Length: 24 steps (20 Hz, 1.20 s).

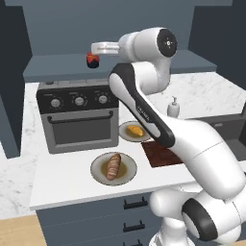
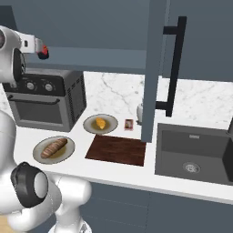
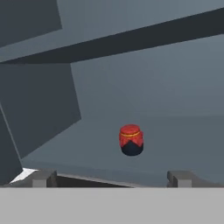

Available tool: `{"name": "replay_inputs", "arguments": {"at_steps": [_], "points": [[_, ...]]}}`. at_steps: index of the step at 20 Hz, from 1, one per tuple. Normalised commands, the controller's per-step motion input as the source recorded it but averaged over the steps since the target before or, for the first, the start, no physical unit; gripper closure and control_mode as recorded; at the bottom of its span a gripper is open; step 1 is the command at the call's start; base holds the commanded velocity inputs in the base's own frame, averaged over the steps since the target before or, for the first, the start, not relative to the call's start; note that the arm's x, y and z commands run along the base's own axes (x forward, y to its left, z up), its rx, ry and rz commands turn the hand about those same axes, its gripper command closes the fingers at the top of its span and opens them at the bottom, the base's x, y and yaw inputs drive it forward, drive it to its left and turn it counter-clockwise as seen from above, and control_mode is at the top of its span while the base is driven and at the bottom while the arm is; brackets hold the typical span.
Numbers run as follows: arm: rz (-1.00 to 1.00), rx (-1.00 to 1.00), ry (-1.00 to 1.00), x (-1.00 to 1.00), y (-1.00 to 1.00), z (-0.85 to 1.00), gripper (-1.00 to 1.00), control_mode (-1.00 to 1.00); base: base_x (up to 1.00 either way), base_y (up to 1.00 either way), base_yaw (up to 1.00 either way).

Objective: From the different types of pastries on the counter, select a croissant and place it on the cutting board. Then retrieve a jar of jam from the cabinet and place it alongside the croissant on the cutting board.

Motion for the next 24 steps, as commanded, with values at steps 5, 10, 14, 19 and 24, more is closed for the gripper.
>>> {"name": "replay_inputs", "arguments": {"at_steps": [5,10,14,19,24], "points": [[0.00,-0.06,0.03,-0.03,0.05,-0.54,-1.00,-1.00,0.00,0.00,0.00],[0.00,0.00,0.07,0.02,0.02,-0.39,-1.00,-1.00,0.00,0.00,0.00],[0.00,0.03,0.11,0.66,-0.01,0.24,-1.00,-1.00,0.00,0.00,0.00],[0.00,0.01,0.14,0.46,-0.03,0.29,-1.00,-1.00,0.00,0.00,0.00],[0.00,-0.04,0.31,0.42,0.02,-0.07,-1.00,-1.00,0.00,0.00,0.00]]}}
